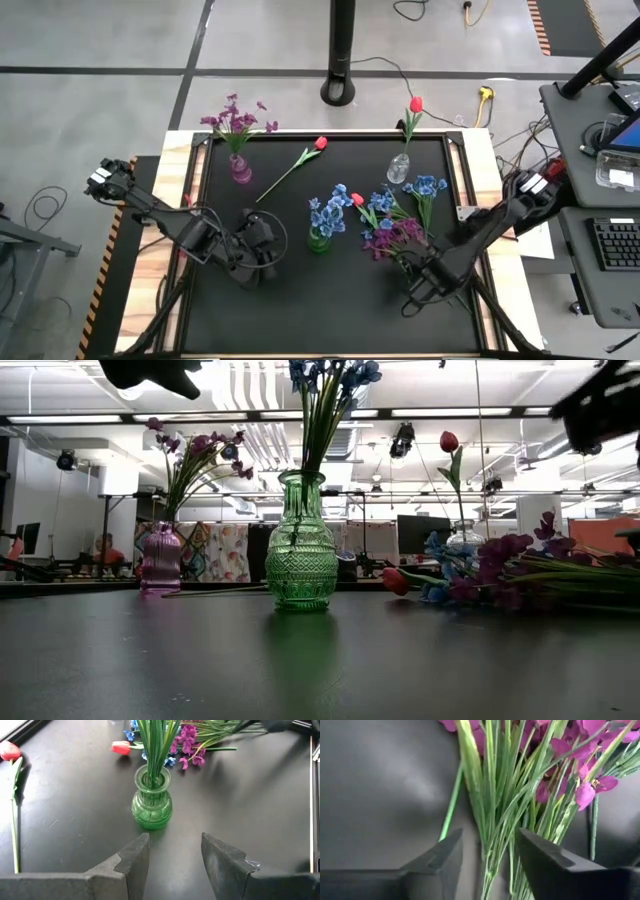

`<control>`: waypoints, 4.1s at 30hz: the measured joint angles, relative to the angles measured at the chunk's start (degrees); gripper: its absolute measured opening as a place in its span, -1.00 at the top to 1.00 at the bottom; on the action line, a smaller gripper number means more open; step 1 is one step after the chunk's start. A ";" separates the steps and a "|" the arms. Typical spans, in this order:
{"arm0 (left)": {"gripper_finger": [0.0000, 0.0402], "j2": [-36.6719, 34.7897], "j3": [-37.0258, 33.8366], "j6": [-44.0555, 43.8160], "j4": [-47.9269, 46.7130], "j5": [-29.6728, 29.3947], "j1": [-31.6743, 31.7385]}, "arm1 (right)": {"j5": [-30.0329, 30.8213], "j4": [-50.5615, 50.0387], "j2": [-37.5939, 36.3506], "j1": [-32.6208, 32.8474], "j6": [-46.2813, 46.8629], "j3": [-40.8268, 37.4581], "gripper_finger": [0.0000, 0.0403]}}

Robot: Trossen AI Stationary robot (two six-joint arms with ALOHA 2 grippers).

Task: Sort flowers into vase by color
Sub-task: Put the left purple flower into the purple crystal vase

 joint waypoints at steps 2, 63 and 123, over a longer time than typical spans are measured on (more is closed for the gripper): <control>0.20 0.00 0.00 0.01 -0.01 -0.03 0.00 | -0.07 0.03 2.03 -0.80 -0.41 -0.09 0.01; 0.20 -2.07 -0.02 41.98 41.10 -3.04 -6.48 | 44.91 41.88 -29.88 1.38 -61.05 1.24 0.86; 0.97 28.85 39.71 58.95 34.19 7.45 4.74 | 16.55 84.49 -11.92 -2.44 -102.47 16.39 0.86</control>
